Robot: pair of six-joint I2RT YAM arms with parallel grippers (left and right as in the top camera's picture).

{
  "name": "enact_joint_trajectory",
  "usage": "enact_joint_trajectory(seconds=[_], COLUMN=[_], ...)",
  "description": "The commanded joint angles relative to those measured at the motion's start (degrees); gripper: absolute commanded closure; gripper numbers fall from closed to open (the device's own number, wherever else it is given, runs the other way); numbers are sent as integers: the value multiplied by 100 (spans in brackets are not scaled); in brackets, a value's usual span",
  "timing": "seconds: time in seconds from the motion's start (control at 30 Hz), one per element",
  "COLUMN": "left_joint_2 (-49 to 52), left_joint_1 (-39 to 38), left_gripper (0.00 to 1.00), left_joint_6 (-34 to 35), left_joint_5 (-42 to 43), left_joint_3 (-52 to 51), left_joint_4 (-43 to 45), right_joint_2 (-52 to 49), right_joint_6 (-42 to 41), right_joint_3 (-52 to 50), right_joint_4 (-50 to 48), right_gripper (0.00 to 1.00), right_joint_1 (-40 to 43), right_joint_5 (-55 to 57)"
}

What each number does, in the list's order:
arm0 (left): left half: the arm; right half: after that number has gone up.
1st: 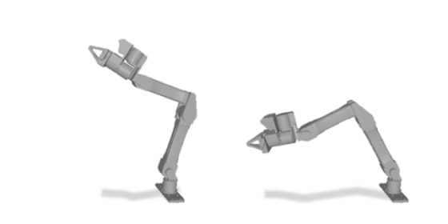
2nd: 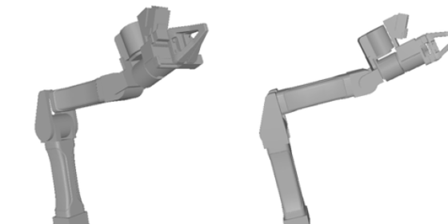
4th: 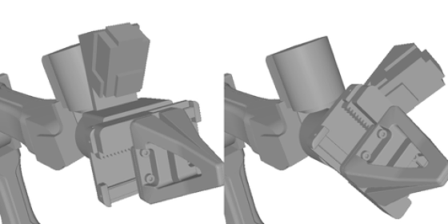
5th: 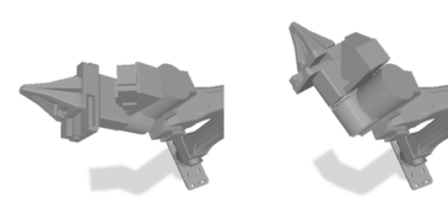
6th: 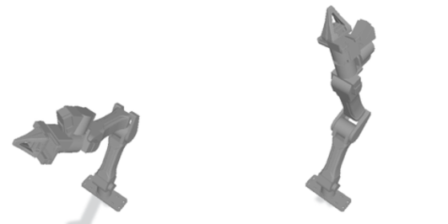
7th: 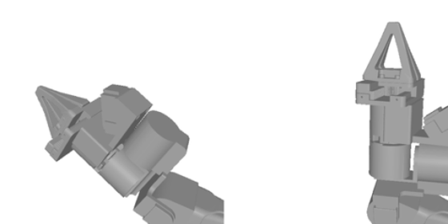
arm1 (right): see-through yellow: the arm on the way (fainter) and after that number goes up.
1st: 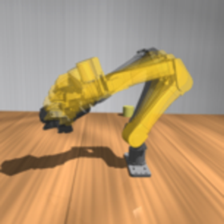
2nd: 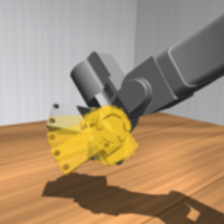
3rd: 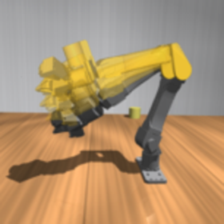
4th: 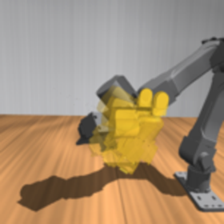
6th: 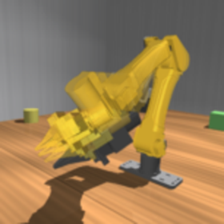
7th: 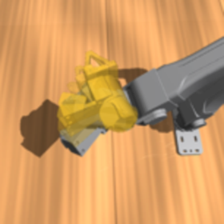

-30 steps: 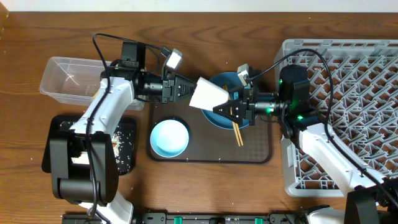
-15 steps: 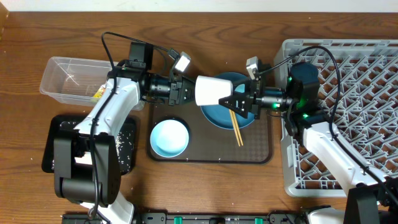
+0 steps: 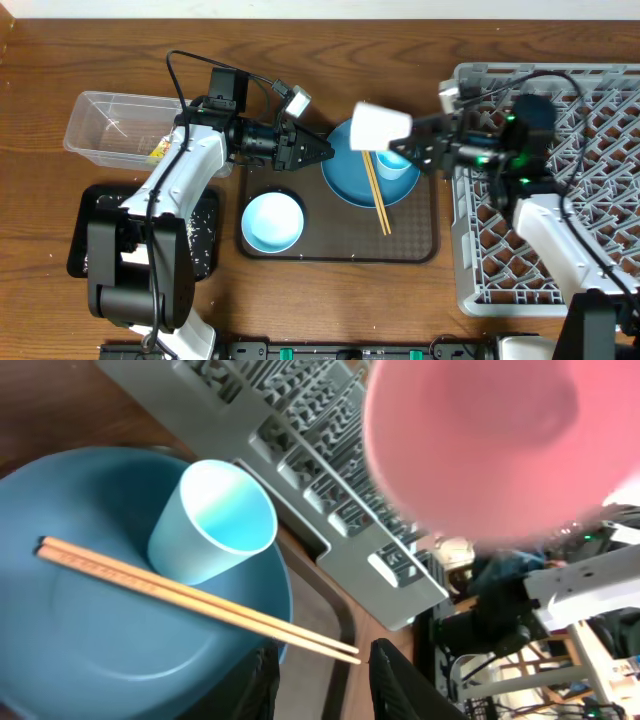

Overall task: Sort waste into correct bins and load items into the dishwasher rack
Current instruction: 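Release the left gripper and carry the cup with the right gripper over the rack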

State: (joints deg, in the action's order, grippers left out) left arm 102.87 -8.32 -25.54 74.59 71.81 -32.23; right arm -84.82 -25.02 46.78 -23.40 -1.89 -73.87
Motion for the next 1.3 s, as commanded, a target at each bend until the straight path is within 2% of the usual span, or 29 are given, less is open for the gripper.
enact_joint_trajectory(seconds=[0.0, 0.43, 0.57, 0.73, 0.87, 1.0, 1.17, 1.27], left_joint_2=[2, 2, 2, 2, 2, 2, 2, 2], left_joint_1=[-13, -13, -13, -13, -13, -13, -13, -13], left_gripper=[67, 67, 67, 67, 67, 67, 67, 67], left_joint_6=[-52, -55, -55, -55, -55, -55, -55, -55], left_joint_5=[-186, -199, -201, -201, -201, -201, -203, -203], left_joint_3=[-13, -13, -13, -13, -13, -13, -13, -13], left_joint_4=[24, 46, 46, 50, 61, 68, 68, 70], right_joint_2=[302, 1187, 1185, 1187, 1193, 1220, 1355, 1480], right_joint_6=[-577, -2028, -2411, -2594, -2337, -1746, -205, 726], right_joint_3=[101, 101, 101, 101, 101, 136, 581, 1180], right_joint_4=[-11, 2, 39, 46, 306, 1143, 3265, 4708], right_gripper=[66, 66, 66, 67, 67, 68, 68, 71], right_joint_1=[590, 3193, 3799, 4122, 4124, 4124, 3993, 3744], right_joint_5=[-273, -177, 310, 1005, 1427, 1716, 2581, 3530])
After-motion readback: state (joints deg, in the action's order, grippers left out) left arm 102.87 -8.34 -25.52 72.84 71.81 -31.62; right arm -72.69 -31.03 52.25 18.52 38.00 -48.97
